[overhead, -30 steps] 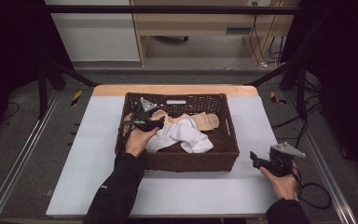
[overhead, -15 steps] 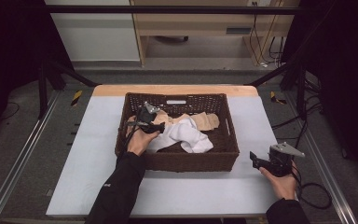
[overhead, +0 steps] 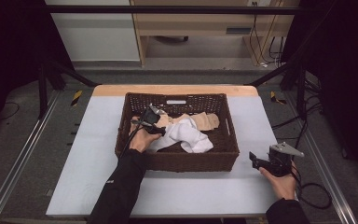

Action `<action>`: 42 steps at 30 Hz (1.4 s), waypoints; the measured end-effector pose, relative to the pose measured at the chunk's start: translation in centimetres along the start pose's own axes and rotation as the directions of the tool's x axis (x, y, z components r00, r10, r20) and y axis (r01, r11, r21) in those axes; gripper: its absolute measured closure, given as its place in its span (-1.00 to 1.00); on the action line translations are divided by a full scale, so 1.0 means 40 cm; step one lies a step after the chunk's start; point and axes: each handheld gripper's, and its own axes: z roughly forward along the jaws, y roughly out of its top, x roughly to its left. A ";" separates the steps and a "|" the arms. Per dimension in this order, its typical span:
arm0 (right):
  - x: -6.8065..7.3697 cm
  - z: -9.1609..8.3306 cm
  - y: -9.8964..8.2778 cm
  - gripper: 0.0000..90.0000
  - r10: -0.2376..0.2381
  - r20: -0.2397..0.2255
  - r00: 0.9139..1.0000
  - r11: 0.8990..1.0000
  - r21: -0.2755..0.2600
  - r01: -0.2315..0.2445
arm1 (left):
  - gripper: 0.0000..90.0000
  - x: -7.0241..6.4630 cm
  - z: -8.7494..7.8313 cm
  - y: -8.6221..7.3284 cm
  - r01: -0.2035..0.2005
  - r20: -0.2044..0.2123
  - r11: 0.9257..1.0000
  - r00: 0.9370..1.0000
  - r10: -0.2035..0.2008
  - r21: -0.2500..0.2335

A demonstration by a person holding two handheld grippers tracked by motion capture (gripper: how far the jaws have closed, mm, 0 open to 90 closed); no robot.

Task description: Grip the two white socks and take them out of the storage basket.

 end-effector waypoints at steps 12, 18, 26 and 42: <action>-0.002 0.003 -0.001 -0.64 -0.001 -0.004 1.000 1.000 0.004 0.001 | 0.03 -0.008 0.041 -0.003 0.014 0.063 0.993 0.998 -0.022 0.119; -0.003 0.003 -0.001 -0.64 -0.001 -0.006 1.000 1.000 0.003 0.001 | 0.53 -0.008 0.036 -0.004 0.009 0.089 0.987 0.996 -0.024 0.159; -0.003 0.000 -0.001 -0.63 0.003 -0.007 1.000 1.000 0.000 -0.003 | 0.91 0.009 0.009 0.000 0.076 0.080 0.990 0.993 -0.086 0.121; -0.004 0.000 -0.001 -0.62 -0.002 -0.005 1.000 1.000 -0.006 0.002 | 0.92 0.031 -0.104 0.028 0.139 0.108 0.968 0.987 -0.119 -0.211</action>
